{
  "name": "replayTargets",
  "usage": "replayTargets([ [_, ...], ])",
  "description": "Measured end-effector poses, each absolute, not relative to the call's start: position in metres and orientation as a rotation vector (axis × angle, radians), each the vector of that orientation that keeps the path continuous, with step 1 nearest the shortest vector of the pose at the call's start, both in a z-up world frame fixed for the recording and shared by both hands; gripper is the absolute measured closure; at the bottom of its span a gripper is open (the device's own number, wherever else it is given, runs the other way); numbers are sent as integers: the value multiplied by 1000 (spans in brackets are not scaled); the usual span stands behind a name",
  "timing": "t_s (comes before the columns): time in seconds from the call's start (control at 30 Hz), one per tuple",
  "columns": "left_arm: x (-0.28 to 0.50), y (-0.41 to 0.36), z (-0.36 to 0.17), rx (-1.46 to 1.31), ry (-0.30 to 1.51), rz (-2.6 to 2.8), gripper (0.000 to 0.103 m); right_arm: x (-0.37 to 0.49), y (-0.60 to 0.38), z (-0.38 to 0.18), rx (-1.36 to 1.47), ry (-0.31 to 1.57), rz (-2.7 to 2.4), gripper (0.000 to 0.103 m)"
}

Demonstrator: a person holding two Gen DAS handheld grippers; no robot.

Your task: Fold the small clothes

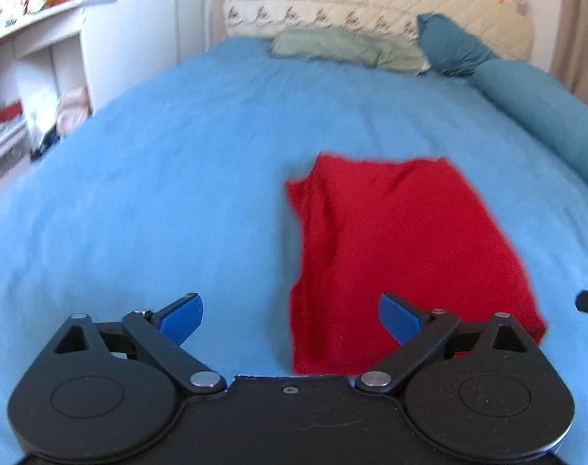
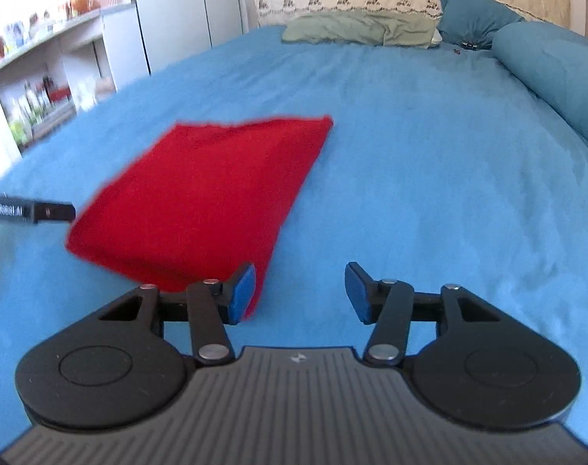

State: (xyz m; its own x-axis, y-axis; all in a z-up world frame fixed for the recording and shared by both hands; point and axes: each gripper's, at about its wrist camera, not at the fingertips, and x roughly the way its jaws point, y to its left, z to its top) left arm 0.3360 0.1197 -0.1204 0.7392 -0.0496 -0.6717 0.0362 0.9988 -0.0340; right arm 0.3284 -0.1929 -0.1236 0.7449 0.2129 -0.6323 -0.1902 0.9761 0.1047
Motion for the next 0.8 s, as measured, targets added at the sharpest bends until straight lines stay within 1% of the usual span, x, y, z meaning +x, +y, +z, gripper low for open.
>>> replayTargets([
  [0.03,337,117,-110,-5,721,-56,3,331,-195,-113,43,691,224,12],
  [0.07,337,115,-101,9,704,-66,2,334,-196,-102,52,679,224,5],
  [0.1,339,113,-89,21,685,-82,0,337,-197,-93,59,662,227,0],
  [0.2,351,111,-66,18,671,-137,0,354,-197,-67,95,653,254,0],
  [0.3,378,116,-54,-42,711,-220,0,383,-199,-58,174,723,291,0],
  [0.4,410,130,-60,-120,773,-283,0,420,-198,-67,248,840,306,0],
  [0.5,442,142,-86,-181,857,-301,1,450,-195,-89,289,918,283,0],
  [0.53,448,143,-95,-186,883,-300,3,457,-194,-99,304,942,272,0],
  [0.6,461,143,-117,-193,940,-300,12,469,-191,-118,330,986,266,0],
  [0.63,467,142,-125,-197,965,-298,15,473,-189,-126,334,1003,262,0],
  [0.7,477,140,-142,-207,1006,-294,23,478,-186,-140,334,1019,247,0],
  [0.77,481,139,-155,-214,1026,-293,27,483,-185,-152,354,1025,248,0],
  [0.8,484,138,-160,-231,1032,-297,27,485,-186,-156,369,1028,252,0],
])
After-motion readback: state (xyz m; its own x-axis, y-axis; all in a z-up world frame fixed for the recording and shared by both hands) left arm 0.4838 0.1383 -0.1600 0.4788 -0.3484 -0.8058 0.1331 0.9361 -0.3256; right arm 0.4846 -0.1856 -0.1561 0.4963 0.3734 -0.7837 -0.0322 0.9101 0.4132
